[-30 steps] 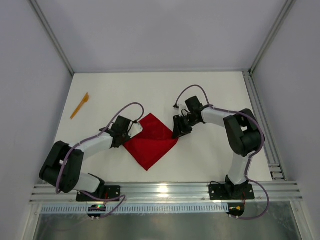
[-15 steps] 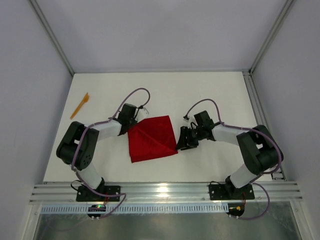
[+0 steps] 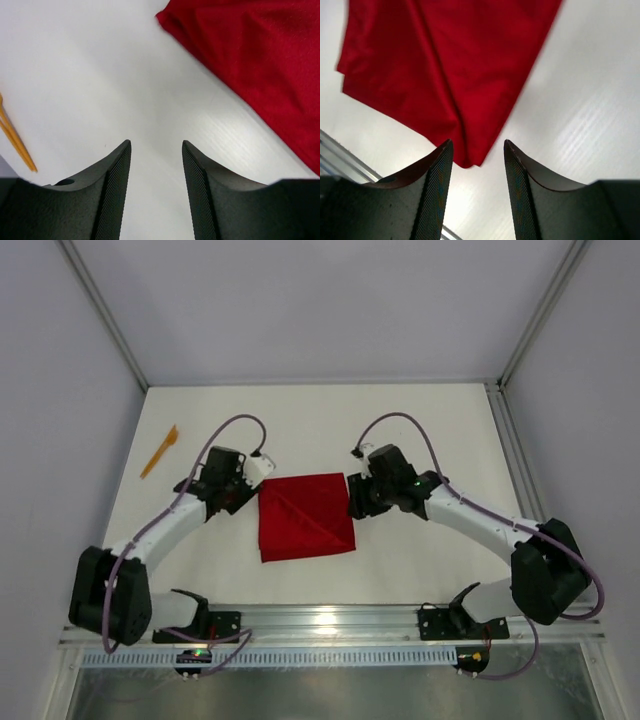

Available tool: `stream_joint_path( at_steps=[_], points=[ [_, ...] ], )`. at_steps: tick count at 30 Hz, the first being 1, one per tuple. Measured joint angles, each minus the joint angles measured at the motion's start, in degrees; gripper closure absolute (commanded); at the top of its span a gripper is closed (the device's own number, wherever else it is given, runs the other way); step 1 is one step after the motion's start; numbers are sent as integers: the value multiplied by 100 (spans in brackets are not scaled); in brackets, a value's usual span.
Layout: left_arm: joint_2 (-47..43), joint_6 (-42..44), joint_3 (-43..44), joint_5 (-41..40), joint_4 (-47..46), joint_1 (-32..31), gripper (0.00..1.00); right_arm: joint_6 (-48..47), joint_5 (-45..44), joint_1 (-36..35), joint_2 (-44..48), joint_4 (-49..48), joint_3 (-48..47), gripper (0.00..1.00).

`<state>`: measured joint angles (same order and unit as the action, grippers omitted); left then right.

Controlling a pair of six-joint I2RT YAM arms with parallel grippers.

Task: Fold the napkin into a case and place the utensils inside
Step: Turn over the upper triangle folded napkin.

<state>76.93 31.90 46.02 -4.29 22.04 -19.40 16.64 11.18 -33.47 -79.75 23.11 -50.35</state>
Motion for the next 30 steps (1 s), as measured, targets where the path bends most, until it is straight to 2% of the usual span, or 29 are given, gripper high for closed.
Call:
stream_joint_path(
  at_steps=[4, 5, 11, 20, 30],
  points=[
    [-1082, -369, -17, 92, 758, 658, 45, -374, -581, -1156, -295, -90, -1054, 50],
    [-1314, -470, -17, 85, 903, 855, 40, -455, -645, -1392, -520, -138, -1340, 50],
    [-2271, -949, -247, -184, 1447, 1475, 32, -750, -824, -2393, -2295, -249, -2841, 50],
    [-2243, -1292, -448, -409, 1663, 1965, 32, -964, -1333, -3143, -4144, 63, -4142, 51],
    [-2212, -1362, -448, -251, 1727, 2055, 32, -1049, -1617, -3456, -4507, 308, -4524, 55]
  ],
)
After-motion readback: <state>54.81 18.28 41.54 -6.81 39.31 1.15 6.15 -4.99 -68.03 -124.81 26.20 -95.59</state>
